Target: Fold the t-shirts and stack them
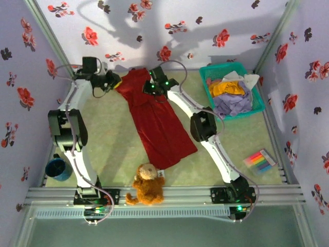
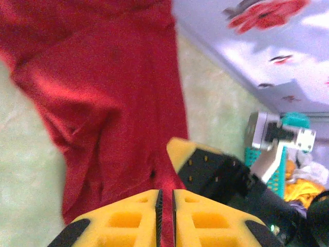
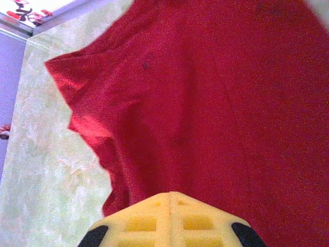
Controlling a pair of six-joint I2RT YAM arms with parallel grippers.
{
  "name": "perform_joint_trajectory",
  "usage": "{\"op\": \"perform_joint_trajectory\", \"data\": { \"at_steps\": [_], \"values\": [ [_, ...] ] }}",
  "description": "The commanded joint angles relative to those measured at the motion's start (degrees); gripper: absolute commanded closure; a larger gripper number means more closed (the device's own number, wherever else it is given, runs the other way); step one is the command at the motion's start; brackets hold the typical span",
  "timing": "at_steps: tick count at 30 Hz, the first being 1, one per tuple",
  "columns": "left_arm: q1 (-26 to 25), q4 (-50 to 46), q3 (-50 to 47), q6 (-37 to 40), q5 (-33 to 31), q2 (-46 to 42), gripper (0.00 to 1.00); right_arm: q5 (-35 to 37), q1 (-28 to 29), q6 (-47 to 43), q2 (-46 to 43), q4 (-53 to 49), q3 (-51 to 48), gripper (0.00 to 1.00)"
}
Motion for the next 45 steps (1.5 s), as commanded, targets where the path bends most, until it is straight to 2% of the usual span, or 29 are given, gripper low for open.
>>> {"op": "perform_joint_trajectory", "data": {
  "at_steps": [1, 5, 10, 17, 21, 25, 33, 36, 38, 39, 42, 45],
  "values": [
    [0.81, 5.02, -5.72, -3.06, 3.27, -0.51, 0.84, -3.09, 0.11, 6.32, 3.93, 7.41, 2.84, 0.95],
    [1.23, 5.49, -8.65, -2.56, 4.35, -0.81, 0.84, 1.05, 0.12, 7.02, 5.39, 2.08, 3.77, 0.97],
    [1.95, 4.46, -11.74, -0.92, 4.31, -2.48, 0.84, 10.51, -1.51, 14.99, 4.36, -5.2, 0.36, 1.0],
    [2.14, 2.33, -14.01, 0.92, 4.53, -5.24, 0.84, 26.04, -2.19, 22.1, -3.25, -4.06, -11.57, 1.0],
    [2.23, 0.71, -14.69, 2.23, 4.54, -6.35, 0.84, 31.19, -3.01, 24.23, -5.89, -6.33, -14.2, 1.0],
    [2.18, 0.46, -14.95, 2.14, 4.61, -6.86, 0.84, 32.96, -4.28, 24.48, -7.59, -8.63, -16.65, 1.0],
    [0.01, -0.06, -15.35, 2.11, 4.55, -7.37, 0.83, 39.8, -5.82, 26.08, -17.31, -6.33, -31.4, 0.97],
    [-1.32, -0.37, -15.77, 2.11, 4.36, -7.68, 0.82, 39.8, -6.0, 26.49, -21.57, -2.01, -39.18, 0.97],
    [-2.5, -1.39, -16.22, 2.69, 3.94, -8.58, 0.8, 37.93, -5.83, 23.44, -24.52, 1.62, -42.33, 0.93],
    [-3.05, -2.19, -16.4, 3.22, 3.67, -9.05, 0.8, 36.9, -5.67, 21.35, -25.89, 2.86, -43.15, 0.89],
    [-5.23, -6.16, -17.16, 5.12, 2.22, -11.38, 0.78, 29.67, -5.21, 13.96, -30.13, 7.21, -45.86, 0.69],
    [-7.84, -9.99, -18.39, 6.48, 0.14, -14.49, 0.74, 26.45, -4.98, 10.95, -34.29, 4.24, -46.79, 0.61]
  ]
}}
